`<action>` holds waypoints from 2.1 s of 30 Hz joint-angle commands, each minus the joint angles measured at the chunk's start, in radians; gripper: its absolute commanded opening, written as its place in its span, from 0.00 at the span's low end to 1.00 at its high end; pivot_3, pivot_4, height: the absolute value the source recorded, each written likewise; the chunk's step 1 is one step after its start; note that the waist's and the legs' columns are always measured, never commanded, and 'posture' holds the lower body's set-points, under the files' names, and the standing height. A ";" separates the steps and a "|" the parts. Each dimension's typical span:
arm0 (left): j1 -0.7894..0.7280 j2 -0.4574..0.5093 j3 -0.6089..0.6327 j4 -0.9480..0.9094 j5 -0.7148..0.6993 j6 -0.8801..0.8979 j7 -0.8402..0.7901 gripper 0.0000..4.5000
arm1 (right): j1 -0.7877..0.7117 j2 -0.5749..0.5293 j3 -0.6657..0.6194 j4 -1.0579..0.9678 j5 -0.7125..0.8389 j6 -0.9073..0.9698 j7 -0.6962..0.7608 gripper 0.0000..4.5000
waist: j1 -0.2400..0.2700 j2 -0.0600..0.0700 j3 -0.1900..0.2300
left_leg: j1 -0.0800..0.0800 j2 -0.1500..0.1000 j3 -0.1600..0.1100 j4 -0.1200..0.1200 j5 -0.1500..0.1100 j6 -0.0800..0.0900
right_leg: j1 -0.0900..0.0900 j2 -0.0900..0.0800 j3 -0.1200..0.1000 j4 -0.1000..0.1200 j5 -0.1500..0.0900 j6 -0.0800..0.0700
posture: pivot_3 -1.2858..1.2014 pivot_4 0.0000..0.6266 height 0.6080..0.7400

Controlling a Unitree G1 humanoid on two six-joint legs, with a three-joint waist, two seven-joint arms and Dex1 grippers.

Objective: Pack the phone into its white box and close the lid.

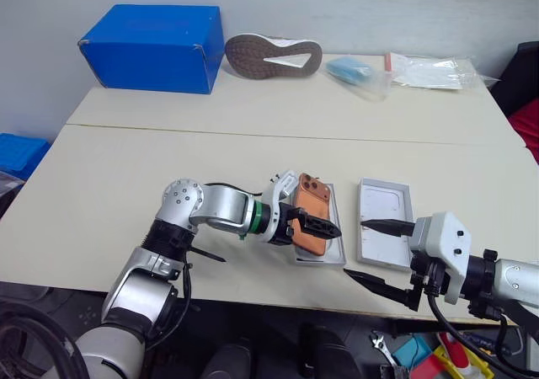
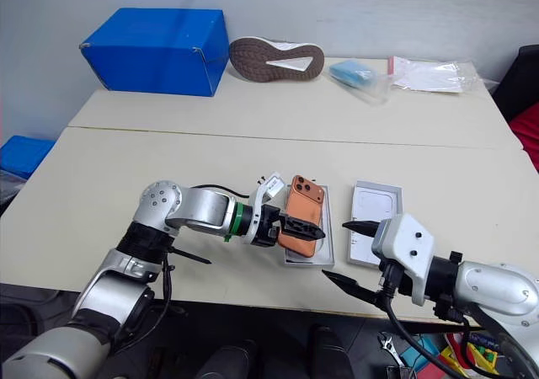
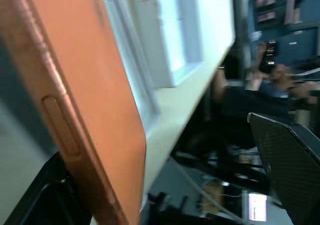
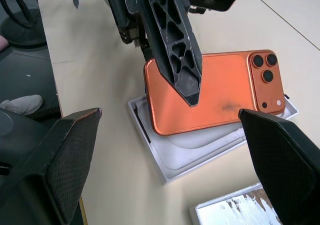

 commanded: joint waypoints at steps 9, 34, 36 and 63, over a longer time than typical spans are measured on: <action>-0.066 0.006 -0.007 -0.001 -0.054 0.045 -0.063 1.00 | -0.018 0.018 0.015 -0.016 0.001 -0.018 -0.022 1.00 | 0.002 0.000 0.000 | 0.000 0.000 0.000 0.000 0.000 0.000 | 0.000 0.000 0.000 0.000 0.000 0.000 | 0.52 0.24 1.00; -0.041 0.301 0.035 -0.100 0.065 0.129 -0.415 1.00 | -0.011 0.021 0.028 0.002 -0.009 -0.038 -0.021 1.00 | -0.019 0.000 0.000 | 0.000 0.000 0.000 0.000 0.000 0.000 | -0.001 0.000 0.000 0.000 0.000 0.000 | 0.52 0.24 1.00; -0.015 0.309 0.065 -0.148 0.123 0.122 -0.497 1.00 | -0.012 0.017 0.028 0.010 -0.012 -0.038 -0.012 1.00 | -0.018 0.000 0.000 | 0.000 0.000 0.000 -0.001 0.000 0.000 | 0.000 0.000 0.000 0.000 0.000 0.000 | 0.52 0.24 1.00; 0.271 0.416 0.042 -0.397 1.333 -0.916 -1.690 1.00 | -0.407 0.346 -0.028 0.167 0.202 0.680 -0.749 1.00 | -0.023 0.002 0.001 | -0.008 0.001 -0.002 -0.001 0.000 0.003 | -0.004 -0.001 -0.003 -0.005 0.001 -0.002 | 0.52 0.24 1.00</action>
